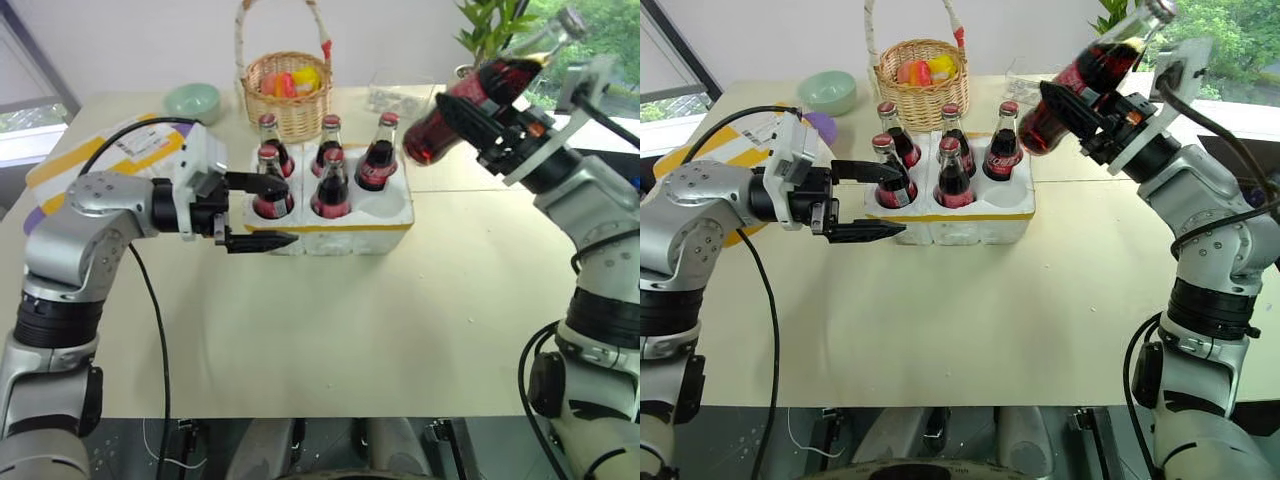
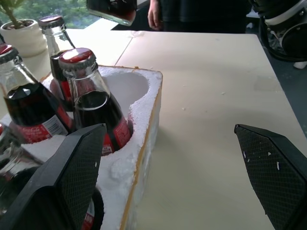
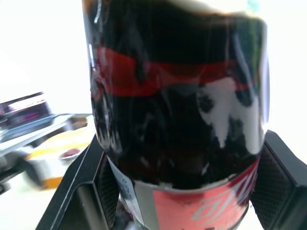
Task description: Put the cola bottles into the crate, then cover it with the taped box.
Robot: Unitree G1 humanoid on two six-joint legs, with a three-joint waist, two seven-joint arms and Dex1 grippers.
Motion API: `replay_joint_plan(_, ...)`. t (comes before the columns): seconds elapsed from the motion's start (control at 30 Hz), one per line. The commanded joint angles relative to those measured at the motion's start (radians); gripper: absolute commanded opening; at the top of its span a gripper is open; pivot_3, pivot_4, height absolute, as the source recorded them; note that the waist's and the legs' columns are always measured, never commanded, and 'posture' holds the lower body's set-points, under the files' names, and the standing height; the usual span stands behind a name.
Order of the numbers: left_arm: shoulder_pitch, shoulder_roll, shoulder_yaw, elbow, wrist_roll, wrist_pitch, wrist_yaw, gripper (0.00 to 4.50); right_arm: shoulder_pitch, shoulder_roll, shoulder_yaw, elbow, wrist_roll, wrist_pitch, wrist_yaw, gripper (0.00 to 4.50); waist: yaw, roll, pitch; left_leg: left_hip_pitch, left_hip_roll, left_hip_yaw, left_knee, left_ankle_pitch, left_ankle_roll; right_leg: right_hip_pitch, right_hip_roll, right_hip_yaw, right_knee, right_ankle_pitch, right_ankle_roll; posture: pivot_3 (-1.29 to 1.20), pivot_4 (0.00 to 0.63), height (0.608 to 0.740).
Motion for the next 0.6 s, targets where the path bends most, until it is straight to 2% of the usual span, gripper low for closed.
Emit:
replay_joint_plan(0.03, -0.002, 0.011, 0.037, -0.039, -0.020, 0.003, 0.013, 4.50, 0.004, -0.008, 0.077, -0.027, -0.067, -0.036, 0.023, 2.81, 0.001, 0.000, 0.000, 0.000, 0.000, 0.000, 0.000, 0.000, 0.000, 0.000, 0.000, 0.000, 0.000, 0.000, 0.000, 0.00, 0.150, 0.738)
replay_joint_plan(0.2, 0.007, 0.015, 0.050, -0.042, -0.023, 0.002, 0.024, 4.50, 0.031, -0.026, 0.202, 0.027, -0.223, -0.122, 0.072, 2.81, 0.000, 0.000, 0.000, 0.000, 0.000, 0.000, 0.000, 0.001, -0.002, 0.000, 0.000, 0.000, 0.000, 0.000, 0.000, 0.00, 0.150, 0.738)
replay_joint_plan(0.57, 0.017, 0.014, 0.051, -0.054, -0.033, 0.001, 0.045, 4.50, 0.016, 0.007, 0.382, 0.158, -0.410, -0.194, 0.177, 2.81, -0.002, 0.000, 0.000, 0.000, 0.000, 0.000, 0.000, 0.002, -0.004, -0.001, 0.000, 0.000, 0.000, 0.000, 0.000, 0.00, 0.150, 0.738)
replay_joint_plan(0.6, 0.019, 0.016, 0.052, -0.056, -0.033, 0.000, 0.046, 4.50, 0.010, 0.011, 0.386, 0.170, -0.417, -0.191, 0.183, 3.31, -0.002, -0.001, 0.000, 0.000, 0.000, 0.000, 0.000, 0.002, -0.004, 0.000, 0.000, 0.000, 0.000, 0.000, 0.000, 0.00, 0.150, 0.738)
